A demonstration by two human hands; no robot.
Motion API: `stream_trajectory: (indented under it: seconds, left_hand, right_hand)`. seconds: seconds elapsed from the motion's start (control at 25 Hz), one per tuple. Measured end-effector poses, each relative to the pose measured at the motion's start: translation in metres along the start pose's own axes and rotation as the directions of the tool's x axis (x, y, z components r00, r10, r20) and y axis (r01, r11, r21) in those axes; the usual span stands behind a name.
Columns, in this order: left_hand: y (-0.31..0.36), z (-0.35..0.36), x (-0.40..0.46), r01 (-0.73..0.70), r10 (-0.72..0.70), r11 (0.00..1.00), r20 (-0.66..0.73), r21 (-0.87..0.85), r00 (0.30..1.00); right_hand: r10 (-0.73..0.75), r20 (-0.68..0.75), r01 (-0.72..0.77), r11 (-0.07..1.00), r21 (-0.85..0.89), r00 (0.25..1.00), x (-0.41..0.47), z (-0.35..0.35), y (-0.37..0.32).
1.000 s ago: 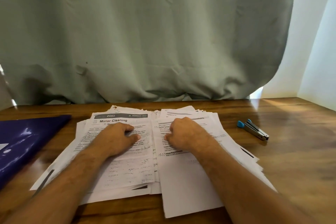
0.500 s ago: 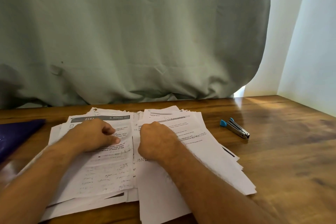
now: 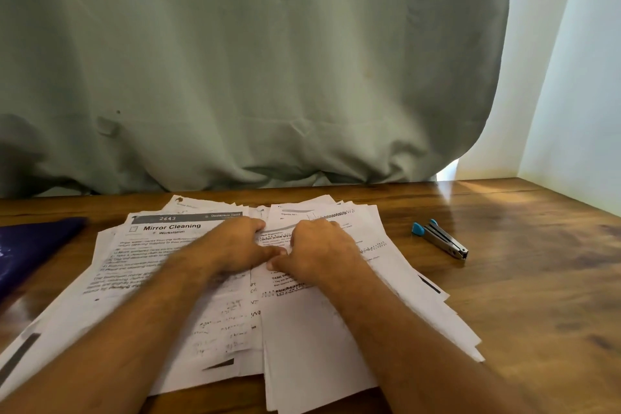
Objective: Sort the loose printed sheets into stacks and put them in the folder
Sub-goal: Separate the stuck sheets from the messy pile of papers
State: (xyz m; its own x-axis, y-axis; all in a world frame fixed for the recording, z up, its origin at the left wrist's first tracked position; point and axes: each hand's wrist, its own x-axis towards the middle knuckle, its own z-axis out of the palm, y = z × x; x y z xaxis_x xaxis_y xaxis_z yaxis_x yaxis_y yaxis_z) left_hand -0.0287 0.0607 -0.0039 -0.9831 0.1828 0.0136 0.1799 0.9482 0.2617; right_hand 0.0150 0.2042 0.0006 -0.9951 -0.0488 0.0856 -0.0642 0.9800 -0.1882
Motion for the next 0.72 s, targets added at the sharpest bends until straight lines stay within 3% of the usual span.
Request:
stream_trajectory:
  seconds: [0.2, 0.36, 0.44, 0.56, 0.72]
  left_hand:
    - [-0.006, 0.018, -0.002, 0.008, -0.003, 0.999, -0.104, 0.039, 0.995]
    - [-0.001, 0.014, -0.003, -0.035, 0.018, 0.996, -0.196, -0.086, 0.98]
    - [0.001, 0.01, -0.005, -0.056, -0.004, 0.969, -0.24, -0.242, 0.971]
    - [0.0, 0.007, -0.007, -0.089, -0.07, 0.827, -0.259, -0.556, 0.963]
    - [0.001, 0.001, -0.011, -0.117, -0.143, 0.468, -0.205, -0.876, 0.968]
  right_hand:
    - [0.028, 0.059, -0.034, 0.995, 0.095, 0.998, 0.002, -0.008, 0.011]
    - [0.015, 0.039, -0.017, 0.997, 0.073, 0.999, 0.003, -0.008, 0.004]
    - [0.005, 0.03, -0.007, 0.998, 0.064, 1.0, 0.002, -0.007, 0.001]
    - [0.008, -0.019, -0.006, 0.994, 0.105, 1.0, 0.003, -0.006, 0.0]
    - [0.03, -0.367, 0.086, 0.952, 0.295, 0.93, 0.004, -0.021, 0.007]
